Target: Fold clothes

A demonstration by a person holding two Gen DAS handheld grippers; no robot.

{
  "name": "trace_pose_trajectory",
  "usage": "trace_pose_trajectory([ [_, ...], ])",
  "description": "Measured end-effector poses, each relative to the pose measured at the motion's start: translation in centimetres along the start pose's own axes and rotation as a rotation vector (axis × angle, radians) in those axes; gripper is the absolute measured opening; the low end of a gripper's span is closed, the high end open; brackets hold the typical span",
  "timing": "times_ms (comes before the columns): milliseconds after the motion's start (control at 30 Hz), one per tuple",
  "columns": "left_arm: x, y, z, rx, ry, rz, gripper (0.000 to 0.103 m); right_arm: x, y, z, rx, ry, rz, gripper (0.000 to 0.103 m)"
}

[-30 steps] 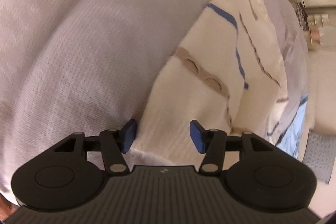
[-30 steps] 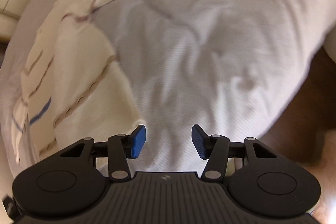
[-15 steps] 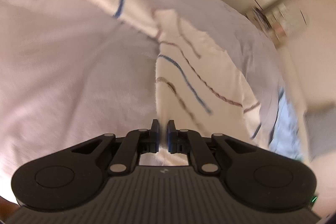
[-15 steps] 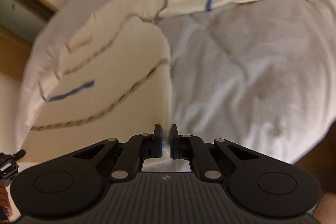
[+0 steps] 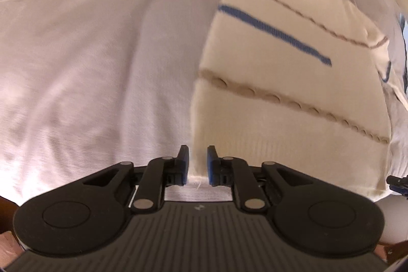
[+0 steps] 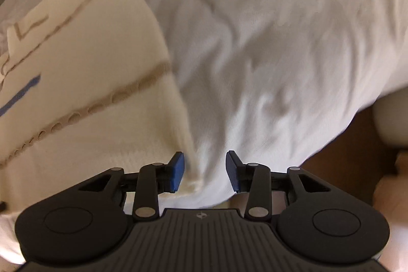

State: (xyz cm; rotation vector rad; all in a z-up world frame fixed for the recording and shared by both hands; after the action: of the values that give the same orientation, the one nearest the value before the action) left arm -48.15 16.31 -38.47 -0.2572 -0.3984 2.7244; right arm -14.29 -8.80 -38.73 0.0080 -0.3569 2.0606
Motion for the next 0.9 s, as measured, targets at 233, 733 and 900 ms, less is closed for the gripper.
trace_pose_trajectory([
  [233, -2.6, -2.1, 0.9, 0.068, 0.005, -0.146, 0.013, -1.0, 1.2, -0.4, 0.134, 0.055, -0.082, 0.045],
  [733, -23.0, -10.2, 0.7, -0.022, 0.219, -0.307, 0.022, -11.4, -13.8, 4.0, -0.211, -0.216, -0.595, 0.045],
  [900, -29.1, -11.4, -2.3, -0.004, 0.210, -0.236, 0.021, -18.4, -19.2, 1.0, -0.237, -0.291, -0.758, 0.044],
])
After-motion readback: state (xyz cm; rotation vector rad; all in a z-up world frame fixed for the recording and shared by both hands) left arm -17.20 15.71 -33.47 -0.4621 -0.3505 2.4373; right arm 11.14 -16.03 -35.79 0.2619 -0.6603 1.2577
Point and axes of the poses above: each gripper's, at about its wrist camera, not at the fingertips, and z roughly against the way its jaws point, x to its left, y to its underside, the point moved 9 cm from there along -z, roughly the way its jaws point, and after that the axes turned 2 degrees about -x, right-handed, at the moved point
